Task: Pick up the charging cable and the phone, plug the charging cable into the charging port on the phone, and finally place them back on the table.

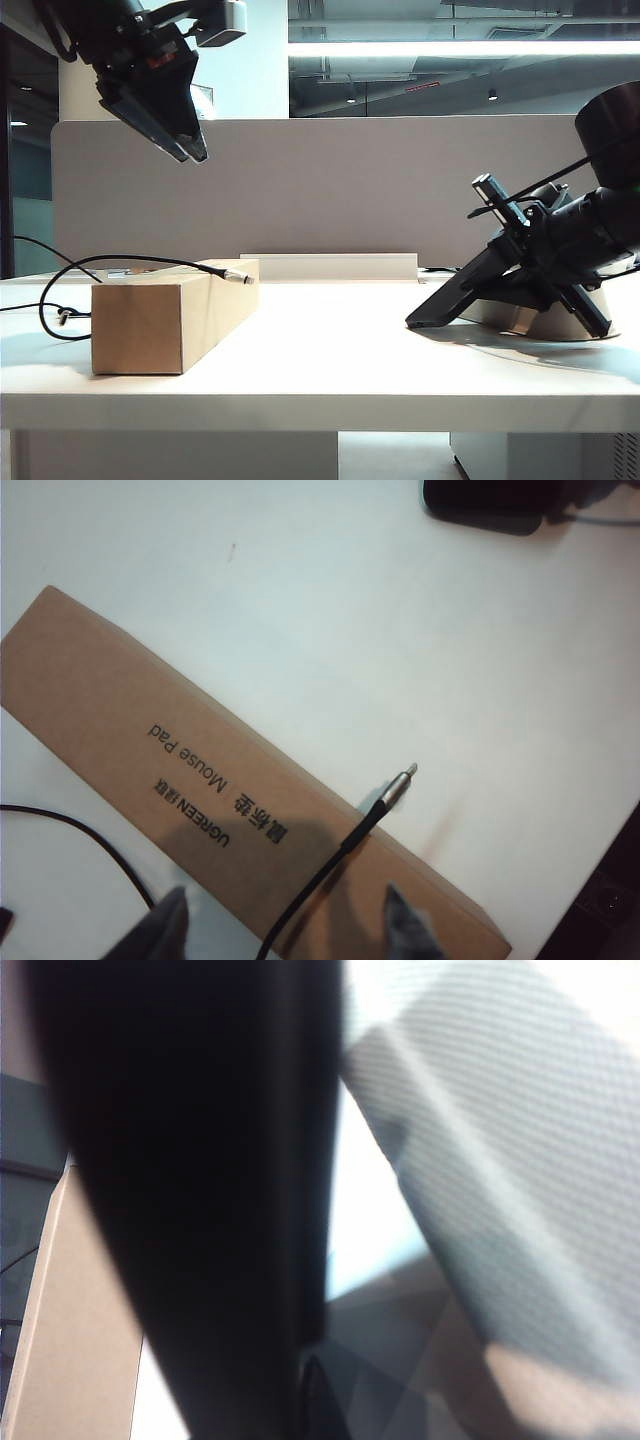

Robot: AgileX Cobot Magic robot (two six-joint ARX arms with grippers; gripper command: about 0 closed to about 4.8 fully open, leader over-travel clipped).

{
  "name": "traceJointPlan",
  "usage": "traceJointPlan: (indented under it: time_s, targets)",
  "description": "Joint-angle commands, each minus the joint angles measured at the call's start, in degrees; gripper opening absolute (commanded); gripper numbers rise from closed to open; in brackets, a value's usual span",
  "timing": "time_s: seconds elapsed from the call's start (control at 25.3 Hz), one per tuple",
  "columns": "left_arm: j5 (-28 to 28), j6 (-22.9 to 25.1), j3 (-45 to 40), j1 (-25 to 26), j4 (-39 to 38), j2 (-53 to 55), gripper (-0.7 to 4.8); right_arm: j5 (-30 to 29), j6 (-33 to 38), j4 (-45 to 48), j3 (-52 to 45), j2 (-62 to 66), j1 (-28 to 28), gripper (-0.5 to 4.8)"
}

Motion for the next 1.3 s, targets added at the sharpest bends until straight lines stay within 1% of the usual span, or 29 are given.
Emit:
traceJointPlan:
  time_s: [0.04,0.16,0.36,0.47,0.51,0.55,0.67,0.79,0.91,0.95,1.15,1.3]
  targets:
    - [0.26,-0.17,0.24,0.02,0.28,-0.22,2.42,-1.22,-0.81,-1.60,-0.26,0.28,-0.09,-0.02]
    - [0.68,-0.13,0.24,-0.35,0.22,-0.22,2.42,-4.92,0.22,0.90,-0.26,0.17,-0.09,-0.02]
    - [1.16,0.55,0.24,-1.55,0.26,-0.20,2.42,-7.45,1.03,0.57,-0.26,-2.25,-0.09,-0.03]
    - [1.18,4.81,0.24,-2.38,0.37,-0.07,2.42,-8.74,0.37,0.39,-0.26,-5.01,-0.09,-0.03]
    - [1.11,7.37,0.24,-2.99,0.66,0.33,2.42,-8.98,0.20,0.31,-0.26,-6.75,-0.09,-0.03]
    - [1.09,8.07,0.24,-3.19,1.03,0.66,2.42,-9.20,0.17,0.31,-0.26,-7.82,-0.11,-0.03]
    - [1.14,8.22,0.24,-3.19,2.12,1.99,2.41,-9.40,-0.07,0.33,-0.26,-11.87,-0.13,-0.03]
    - [1.14,9.11,0.24,-3.19,2.45,3.96,2.41,-10.03,-3.06,-0.48,-0.26,-15.85,-0.13,-0.03]
    - [0.48,11.10,0.24,-3.28,2.38,6.73,2.41,-9.92,-9.55,-6.67,-0.24,-23.06,-0.24,-0.03]
    - [-0.04,12.63,0.24,-3.89,2.36,7.54,2.38,-9.97,-11.61,-9.44,-0.24,-25.64,-0.26,-0.03]
    - [-0.46,17.94,0.24,-5.22,2.23,9.09,2.38,-10.01,-14.32,-14.40,-0.26,-30.23,-0.26,-0.02]
    - [-4.13,22.53,0.24,-6.38,1.73,10.38,2.37,-10.08,-15.98,-17.27,-0.26,-32.68,-0.55,-0.02]
